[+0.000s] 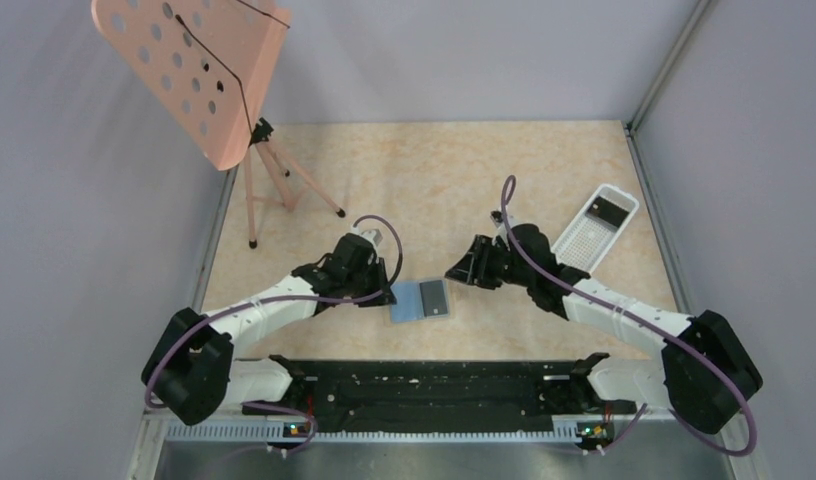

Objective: Take the credit cards out of the card holder
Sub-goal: Remove the credit card from the card holder.

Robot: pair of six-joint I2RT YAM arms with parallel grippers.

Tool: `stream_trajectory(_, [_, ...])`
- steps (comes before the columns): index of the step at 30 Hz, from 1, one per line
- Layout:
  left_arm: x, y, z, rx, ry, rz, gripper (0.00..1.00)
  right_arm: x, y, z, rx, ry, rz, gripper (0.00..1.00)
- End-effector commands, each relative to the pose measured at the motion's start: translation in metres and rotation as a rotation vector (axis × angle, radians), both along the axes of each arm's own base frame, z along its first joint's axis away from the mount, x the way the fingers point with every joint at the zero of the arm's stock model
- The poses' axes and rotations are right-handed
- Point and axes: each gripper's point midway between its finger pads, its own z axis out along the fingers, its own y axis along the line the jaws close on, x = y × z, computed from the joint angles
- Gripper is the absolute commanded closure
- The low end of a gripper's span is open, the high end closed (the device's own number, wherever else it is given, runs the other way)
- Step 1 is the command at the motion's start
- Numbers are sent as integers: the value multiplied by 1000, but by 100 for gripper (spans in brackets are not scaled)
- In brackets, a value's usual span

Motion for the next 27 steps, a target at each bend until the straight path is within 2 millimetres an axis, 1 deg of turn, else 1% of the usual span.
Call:
stream_trajectory(1, [5, 1, -13, 6, 6, 28, 80, 2, 14, -2, 47, -13, 10, 54])
stream_trajectory(4, [-1, 0, -25, 5, 46, 24, 82, -2, 18, -12, 47, 20, 37, 54])
stream_trajectory(6, [-7, 0, -34, 4, 76, 14, 83, -4, 22, -14, 57, 27, 57, 54])
stream_trajectory(8, [-12, 3, -44, 16, 103, 18, 84, -6, 25, -20, 44, 40, 67, 55])
stream_trajectory(11, [-16, 7, -52, 33, 122, 19, 85, -5, 27, -30, 22, 56, 70, 55])
stream_trajectory(17, [-16, 7, -53, 39, 119, 15, 86, -4, 28, -57, -48, 94, 64, 57])
stream_trajectory(21, [-17, 8, -56, 46, 132, 16, 86, -4, 26, -71, -96, 114, 46, 57])
stream_trajectory(27, [-19, 5, -58, 25, 142, 15, 86, -2, 22, -83, -184, 102, 38, 56])
